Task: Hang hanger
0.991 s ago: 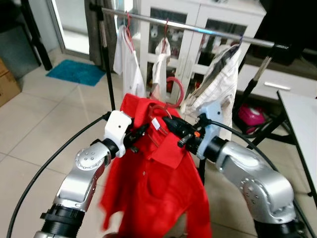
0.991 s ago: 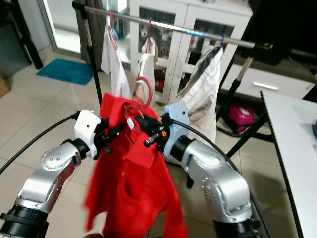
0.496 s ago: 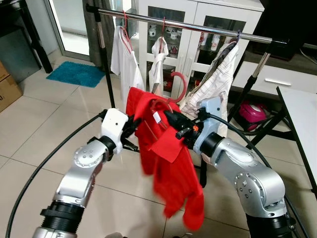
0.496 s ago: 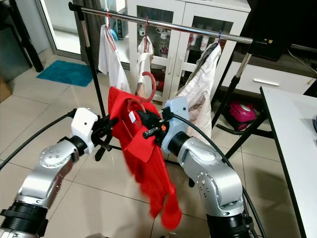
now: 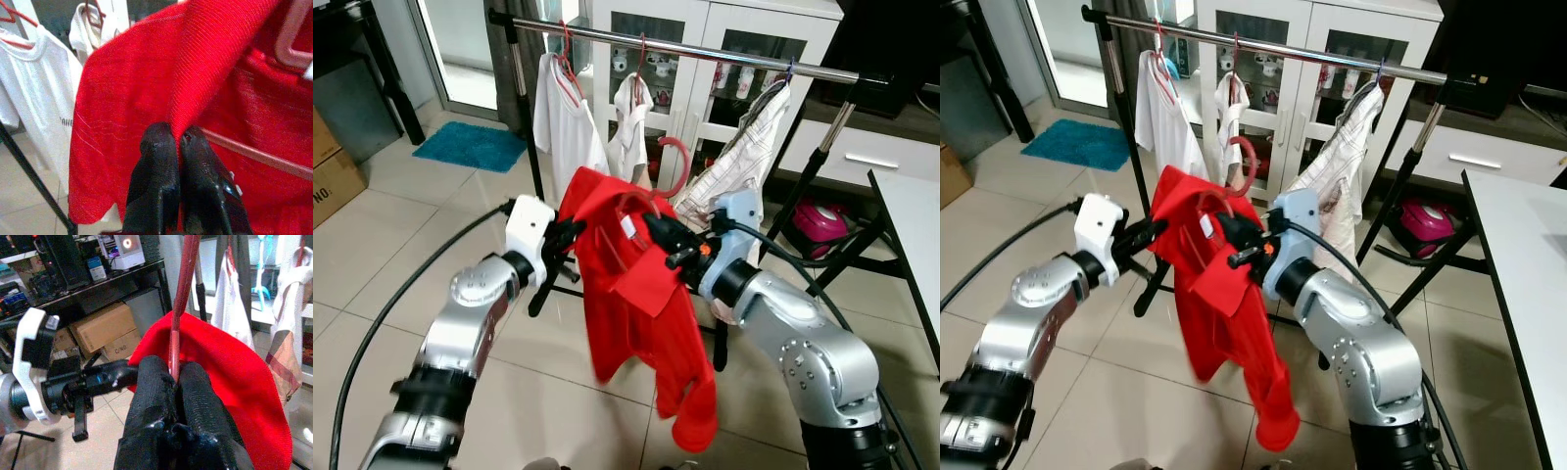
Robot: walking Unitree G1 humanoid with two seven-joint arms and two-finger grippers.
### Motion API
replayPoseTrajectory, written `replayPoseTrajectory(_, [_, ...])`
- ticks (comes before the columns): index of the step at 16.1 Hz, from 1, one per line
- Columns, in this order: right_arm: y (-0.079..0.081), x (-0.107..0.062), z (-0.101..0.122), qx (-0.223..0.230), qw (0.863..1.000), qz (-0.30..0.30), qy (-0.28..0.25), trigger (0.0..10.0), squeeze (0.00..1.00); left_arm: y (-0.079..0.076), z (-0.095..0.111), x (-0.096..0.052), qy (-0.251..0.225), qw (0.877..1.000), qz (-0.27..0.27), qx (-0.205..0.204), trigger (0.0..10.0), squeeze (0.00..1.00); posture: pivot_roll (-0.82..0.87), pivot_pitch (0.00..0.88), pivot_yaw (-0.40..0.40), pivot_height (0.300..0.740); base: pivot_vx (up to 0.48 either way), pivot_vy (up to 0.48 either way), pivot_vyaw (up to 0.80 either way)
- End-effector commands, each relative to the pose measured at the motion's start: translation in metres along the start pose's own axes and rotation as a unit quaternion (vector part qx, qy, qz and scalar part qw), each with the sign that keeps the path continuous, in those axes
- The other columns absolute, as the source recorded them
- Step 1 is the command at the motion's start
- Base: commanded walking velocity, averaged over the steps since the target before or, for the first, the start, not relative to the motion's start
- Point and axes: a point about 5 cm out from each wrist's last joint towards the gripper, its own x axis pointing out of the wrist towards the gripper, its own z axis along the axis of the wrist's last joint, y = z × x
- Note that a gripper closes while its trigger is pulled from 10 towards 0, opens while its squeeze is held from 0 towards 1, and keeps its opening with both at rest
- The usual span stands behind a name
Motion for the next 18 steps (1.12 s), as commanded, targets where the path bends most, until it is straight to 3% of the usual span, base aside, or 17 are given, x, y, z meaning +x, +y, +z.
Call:
replayPoseTrajectory(1, [-0.004,0.000,0.009,-0.012,1.000,-0.005,-0.017,0.0,0.00,0.008,0.010,0.001,-0.016,1.000,0.009,0.003,0.0,0.00,-0.07,0.000,-0.025,0.740,0.000,0.000,0.00])
replayPoseTrajectory(3, [-0.017,-0.003,-0.006,-0.113,0.992,-0.020,0.059,0.0,0.00,0.029,0.035,-0.003,-0.043,0.998,0.037,0.029,0.0,0.00,-0.07,0.000,-0.029,0.740,0.000,0.000,0.00])
replayPoseTrajectory(4, [-0.022,-0.006,-0.011,-0.139,0.986,-0.015,0.085,0.0,0.00,0.038,0.046,-0.004,-0.050,0.997,0.044,0.043,0.0,0.00,-0.07,0.000,-0.033,0.740,0.000,0.000,0.00])
replayPoseTrajectory(7, [-0.033,-0.020,-0.024,-0.174,0.974,0.020,0.145,0.0,0.00,0.070,0.068,-0.015,-0.040,0.991,0.073,0.105,0.0,0.00,-0.06,0.000,-0.039,0.740,0.000,0.000,0.00])
replayPoseTrajectory(11, [-0.029,-0.039,-0.019,-0.153,0.975,0.102,0.126,0.0,0.00,0.108,0.056,-0.037,0.042,0.979,0.132,0.151,0.0,0.00,-0.06,0.000,-0.040,0.740,0.000,0.000,0.00])
replayPoseTrajectory(13, [-0.020,-0.050,-0.013,-0.129,0.971,0.169,0.108,0.0,0.00,0.127,0.047,-0.046,0.057,0.972,0.191,0.123,0.0,0.00,-0.05,0.000,-0.041,0.740,0.000,0.000,0.00])
replayPoseTrajectory(15, [-0.010,-0.060,-0.016,-0.120,0.959,0.227,0.122,0.0,0.00,0.138,0.045,-0.048,0.023,0.967,0.247,0.061,0.0,0.00,-0.06,0.000,-0.043,0.740,0.000,0.000,0.00])
replayPoseTrajectory(17, [-0.010,-0.057,-0.014,-0.109,0.964,0.219,0.100,0.0,0.00,0.133,0.041,-0.042,0.005,0.973,0.229,0.004,0.0,0.00,-0.06,0.000,-0.043,0.740,0.000,0.000,0.00])
replayPoseTrajectory(18, [-0.010,-0.055,-0.010,-0.093,0.970,0.211,0.074,0.0,0.00,0.127,0.034,-0.034,-0.007,0.976,0.213,-0.045,0.0,0.00,-0.07,0.000,-0.037,0.740,0.000,0.000,0.00])
